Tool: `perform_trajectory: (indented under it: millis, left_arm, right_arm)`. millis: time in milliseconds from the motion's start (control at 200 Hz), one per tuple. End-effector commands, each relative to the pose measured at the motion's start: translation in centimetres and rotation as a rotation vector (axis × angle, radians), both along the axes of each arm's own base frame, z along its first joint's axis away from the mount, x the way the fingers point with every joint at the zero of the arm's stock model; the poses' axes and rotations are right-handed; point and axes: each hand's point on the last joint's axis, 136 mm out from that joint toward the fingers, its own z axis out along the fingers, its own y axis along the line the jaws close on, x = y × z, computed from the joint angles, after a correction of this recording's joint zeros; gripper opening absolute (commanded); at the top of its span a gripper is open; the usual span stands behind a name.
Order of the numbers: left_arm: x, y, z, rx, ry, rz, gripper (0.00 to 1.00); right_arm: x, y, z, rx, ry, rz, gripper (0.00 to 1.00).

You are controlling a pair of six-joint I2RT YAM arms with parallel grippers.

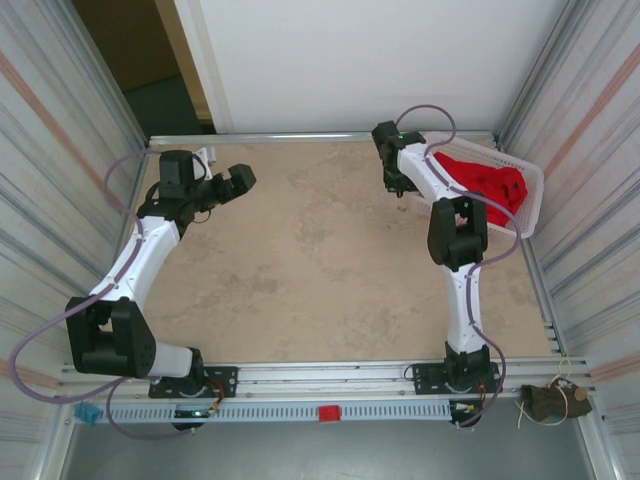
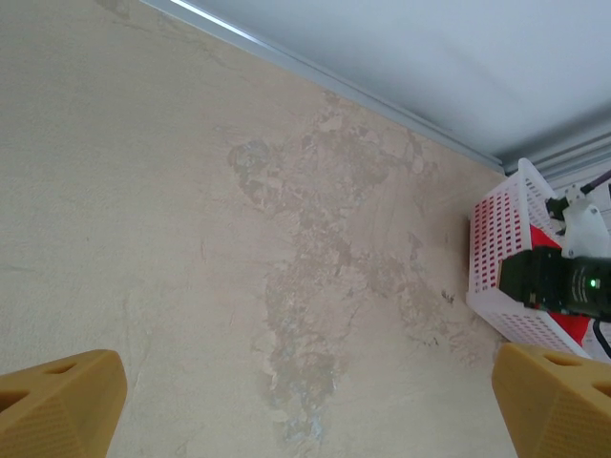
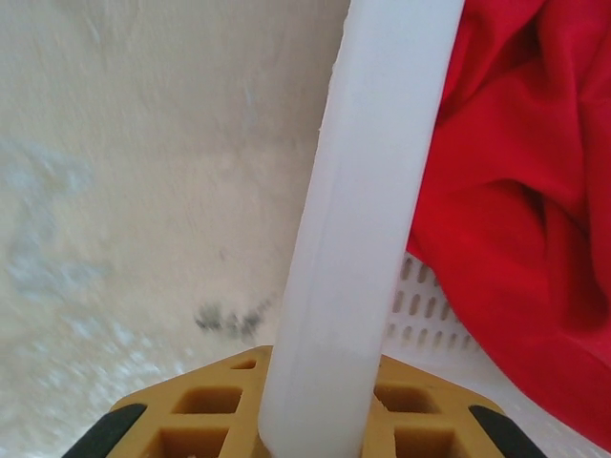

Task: Fold the inside-out t-shirt

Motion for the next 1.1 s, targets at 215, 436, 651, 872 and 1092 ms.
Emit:
perform_trajectory:
  millis: [215, 436, 651, 872, 1092]
  left_arm:
    - [0.1, -0.3, 0.7, -0.026, -0.009, -0.005, 0.99]
    - [0.1, -0.3, 1.5, -0.02, -0.012, -0.002, 0.99]
    - [0.4, -2.0, 1.9, -0.009, -0.004, -0.034, 0.99]
    - [0.8, -6.1, 1.6, 0.042, 0.018, -0.115, 0.99]
    - [2.4, -10.8, 0.1, 0.057, 0.048, -0.185, 0.99]
  right_arm:
    - [8.2, 8.2, 2.0, 0.627, -0.278, -0.333, 0.0]
    - [13.1, 6.0, 3.9, 0.757, -0.439, -0.373, 0.29]
    - [11.0, 4.3, 11.4, 0.71, -0.47, -0.166, 0.61]
    - [4.1, -4.6, 12.1, 0.57, -0.424, -0.251, 0.63]
    - [-3.3, -12.5, 7.7, 0.504, -0.353, -0.391, 0.6]
